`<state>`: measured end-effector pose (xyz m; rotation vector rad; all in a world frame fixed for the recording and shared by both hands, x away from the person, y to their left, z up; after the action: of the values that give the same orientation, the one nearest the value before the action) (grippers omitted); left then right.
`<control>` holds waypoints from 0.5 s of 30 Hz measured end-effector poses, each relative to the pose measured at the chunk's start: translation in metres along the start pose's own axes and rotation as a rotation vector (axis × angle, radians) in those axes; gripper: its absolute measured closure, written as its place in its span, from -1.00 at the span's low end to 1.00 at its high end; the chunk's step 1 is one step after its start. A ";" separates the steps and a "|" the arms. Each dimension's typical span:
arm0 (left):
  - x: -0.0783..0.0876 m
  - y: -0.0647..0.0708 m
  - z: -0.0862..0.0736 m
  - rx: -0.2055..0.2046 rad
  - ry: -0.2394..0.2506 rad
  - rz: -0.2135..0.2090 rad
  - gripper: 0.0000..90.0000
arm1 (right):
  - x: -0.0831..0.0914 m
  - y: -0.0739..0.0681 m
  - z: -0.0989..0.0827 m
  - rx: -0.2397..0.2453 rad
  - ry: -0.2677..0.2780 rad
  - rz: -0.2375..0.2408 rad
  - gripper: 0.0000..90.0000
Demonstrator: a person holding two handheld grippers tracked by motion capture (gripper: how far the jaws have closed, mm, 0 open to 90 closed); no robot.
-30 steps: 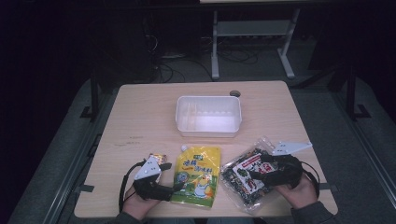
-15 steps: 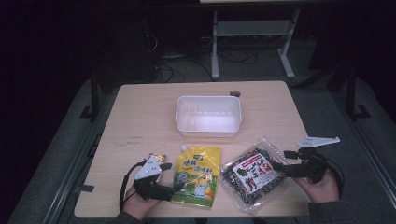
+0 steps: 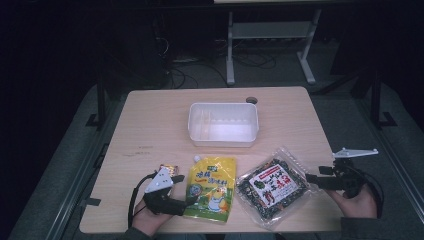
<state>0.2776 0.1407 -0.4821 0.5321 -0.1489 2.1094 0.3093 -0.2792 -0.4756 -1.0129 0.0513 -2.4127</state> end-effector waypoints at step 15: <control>-0.002 0.003 -0.001 -0.006 -0.007 -0.003 -0.65 | 0.006 0.029 -0.028 -0.112 -0.069 -0.072 -0.12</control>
<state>0.2762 0.1378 -0.4832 0.5360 -0.1580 2.1036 0.2999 -0.3120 -0.4985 -1.1666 0.1284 -2.4610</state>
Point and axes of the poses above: each handheld gripper's, and its own axes: x roughly backward along the jaws, z roughly out of its top, y roughly to its right, the point moved 8 cm from there along -x, roughly forward along the jaws, and after that the axes turned 7 degrees about y, right-handed, at the moved point
